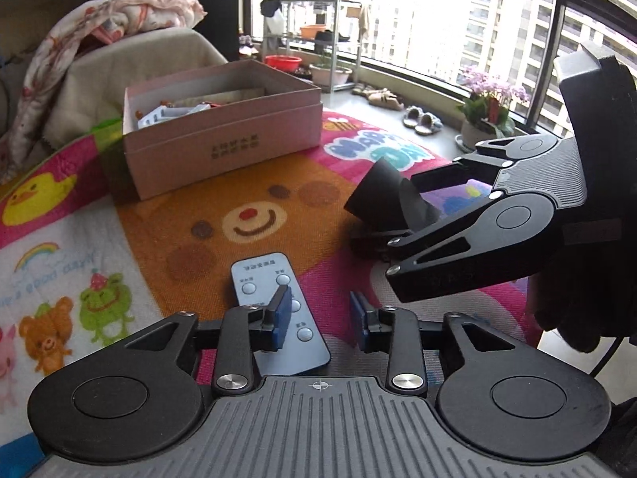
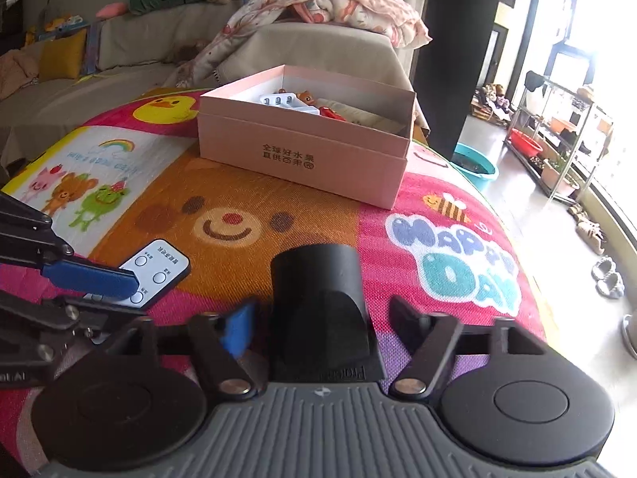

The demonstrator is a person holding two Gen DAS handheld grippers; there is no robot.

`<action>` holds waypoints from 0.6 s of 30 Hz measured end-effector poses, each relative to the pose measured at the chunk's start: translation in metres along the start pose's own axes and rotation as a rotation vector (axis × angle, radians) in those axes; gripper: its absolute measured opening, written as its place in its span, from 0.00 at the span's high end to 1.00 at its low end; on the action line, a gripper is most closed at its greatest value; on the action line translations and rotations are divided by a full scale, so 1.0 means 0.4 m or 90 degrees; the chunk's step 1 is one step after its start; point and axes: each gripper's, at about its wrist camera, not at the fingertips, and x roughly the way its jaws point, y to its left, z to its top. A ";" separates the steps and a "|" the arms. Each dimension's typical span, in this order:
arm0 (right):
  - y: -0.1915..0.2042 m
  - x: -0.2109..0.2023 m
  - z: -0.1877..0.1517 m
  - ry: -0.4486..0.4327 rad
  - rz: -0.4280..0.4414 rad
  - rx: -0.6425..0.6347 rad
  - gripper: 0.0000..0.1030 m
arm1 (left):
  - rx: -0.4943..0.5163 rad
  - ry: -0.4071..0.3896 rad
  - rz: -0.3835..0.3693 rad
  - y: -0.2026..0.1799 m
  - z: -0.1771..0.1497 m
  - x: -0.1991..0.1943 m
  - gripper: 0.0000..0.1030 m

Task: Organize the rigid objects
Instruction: 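Carry the remote toward the pink box with left tool while right tool carries nozzle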

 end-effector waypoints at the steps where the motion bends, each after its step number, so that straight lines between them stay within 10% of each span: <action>1: -0.001 0.001 -0.006 0.001 0.004 0.005 0.18 | -0.001 -0.001 -0.006 0.000 0.000 0.001 0.53; 9: -0.039 -0.001 -0.038 -0.018 0.015 0.078 0.08 | 0.009 -0.019 0.096 0.011 -0.008 -0.004 0.55; 18: -0.040 0.002 -0.035 -0.014 0.025 0.077 0.05 | -0.076 -0.010 0.026 0.047 -0.012 0.005 0.51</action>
